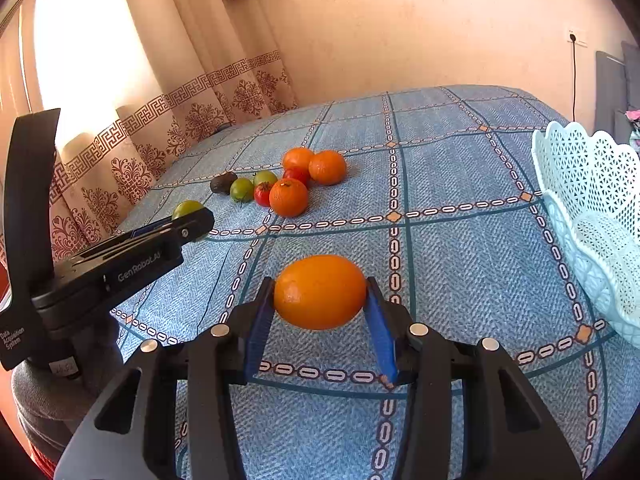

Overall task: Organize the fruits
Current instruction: 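Carry the orange in the right tool while the left tool carries the tomato to the basket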

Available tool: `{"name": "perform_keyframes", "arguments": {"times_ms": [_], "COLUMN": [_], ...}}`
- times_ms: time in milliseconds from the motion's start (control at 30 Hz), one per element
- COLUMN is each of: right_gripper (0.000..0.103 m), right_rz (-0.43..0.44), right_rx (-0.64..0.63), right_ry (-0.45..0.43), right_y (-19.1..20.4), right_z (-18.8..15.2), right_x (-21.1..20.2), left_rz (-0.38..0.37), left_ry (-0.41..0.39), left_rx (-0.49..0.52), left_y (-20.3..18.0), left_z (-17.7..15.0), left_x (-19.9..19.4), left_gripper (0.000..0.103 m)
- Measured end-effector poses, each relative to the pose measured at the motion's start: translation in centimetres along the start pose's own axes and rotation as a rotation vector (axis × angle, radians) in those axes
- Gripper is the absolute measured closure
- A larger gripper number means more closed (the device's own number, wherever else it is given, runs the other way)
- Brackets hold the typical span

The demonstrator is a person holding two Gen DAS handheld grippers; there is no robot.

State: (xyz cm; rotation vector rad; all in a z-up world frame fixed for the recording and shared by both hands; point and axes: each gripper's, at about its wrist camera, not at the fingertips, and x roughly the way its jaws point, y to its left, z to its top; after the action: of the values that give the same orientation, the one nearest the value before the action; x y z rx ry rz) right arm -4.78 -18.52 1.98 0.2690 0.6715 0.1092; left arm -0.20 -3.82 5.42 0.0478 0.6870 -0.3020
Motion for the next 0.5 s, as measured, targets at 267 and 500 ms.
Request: {"name": "perform_keyframes", "arguments": {"times_ms": [267, 500], "right_gripper": [0.057, 0.057], "right_rz": [-0.032, -0.095], "right_rx": [0.018, 0.042], "right_ry": [-0.094, -0.188], "right_y": [-1.0, -2.9], "right_z": [1.8, 3.7], "right_x": [-3.5, -7.9], "left_rz": [-0.023, -0.087], "left_ry": [-0.053, -0.100], "left_rx": [0.018, 0.077], "left_y": [-1.6, -5.2], "left_z": [0.8, 2.2], "left_x": [-3.1, -5.9], "left_gripper": [0.068, 0.068]}}
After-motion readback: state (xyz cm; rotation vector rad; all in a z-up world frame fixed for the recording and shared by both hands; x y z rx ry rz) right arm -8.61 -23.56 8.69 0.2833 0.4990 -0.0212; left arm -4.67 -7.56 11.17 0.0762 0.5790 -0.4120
